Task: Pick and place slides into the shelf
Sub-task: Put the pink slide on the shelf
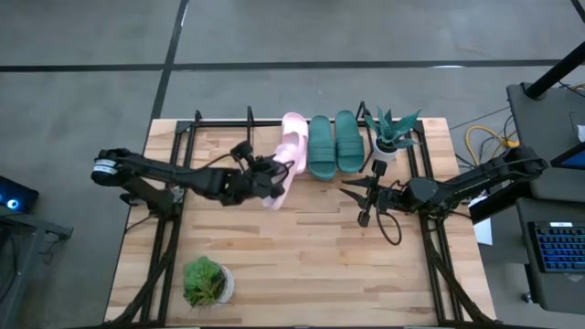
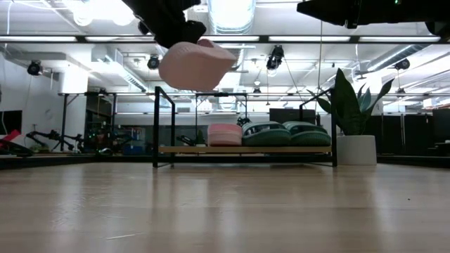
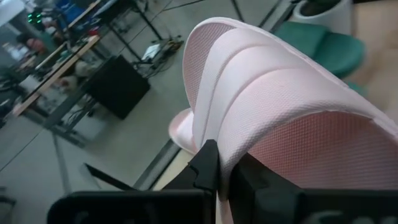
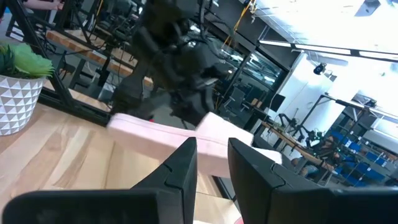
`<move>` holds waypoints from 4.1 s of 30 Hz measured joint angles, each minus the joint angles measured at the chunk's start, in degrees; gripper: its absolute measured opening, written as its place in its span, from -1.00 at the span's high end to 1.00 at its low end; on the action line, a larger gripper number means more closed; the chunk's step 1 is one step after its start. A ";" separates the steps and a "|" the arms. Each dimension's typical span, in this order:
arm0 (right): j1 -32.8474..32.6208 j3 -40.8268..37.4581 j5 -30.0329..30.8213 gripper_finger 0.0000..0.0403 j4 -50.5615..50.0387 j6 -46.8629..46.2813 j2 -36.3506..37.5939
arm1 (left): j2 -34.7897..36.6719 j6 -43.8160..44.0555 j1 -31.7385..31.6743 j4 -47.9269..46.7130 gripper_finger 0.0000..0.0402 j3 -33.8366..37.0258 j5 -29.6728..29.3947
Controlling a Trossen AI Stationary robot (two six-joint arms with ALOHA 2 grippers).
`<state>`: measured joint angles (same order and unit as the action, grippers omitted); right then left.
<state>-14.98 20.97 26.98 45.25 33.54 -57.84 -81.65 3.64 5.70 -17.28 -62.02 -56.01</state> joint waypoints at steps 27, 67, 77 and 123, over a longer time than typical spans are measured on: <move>0.00 0.02 0.00 0.59 0.00 0.13 0.00 | -2.09 -1.65 -15.87 1.13 1.00 -0.15 -3.17; 0.00 0.02 0.02 0.59 -0.07 0.13 0.02 | -22.12 -6.99 -26.60 -12.72 1.00 -12.07 -6.84; 0.00 0.02 0.02 0.59 -0.04 0.11 0.02 | -22.36 -7.03 -28.04 -13.28 1.00 -12.47 -2.49; 0.00 0.02 0.02 0.59 -0.04 0.13 0.02 | -26.97 5.11 -29.82 -32.38 1.00 -22.66 11.58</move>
<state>-14.98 20.99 27.00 45.21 33.67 -57.82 -108.62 8.75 -24.12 -49.66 -84.68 -44.42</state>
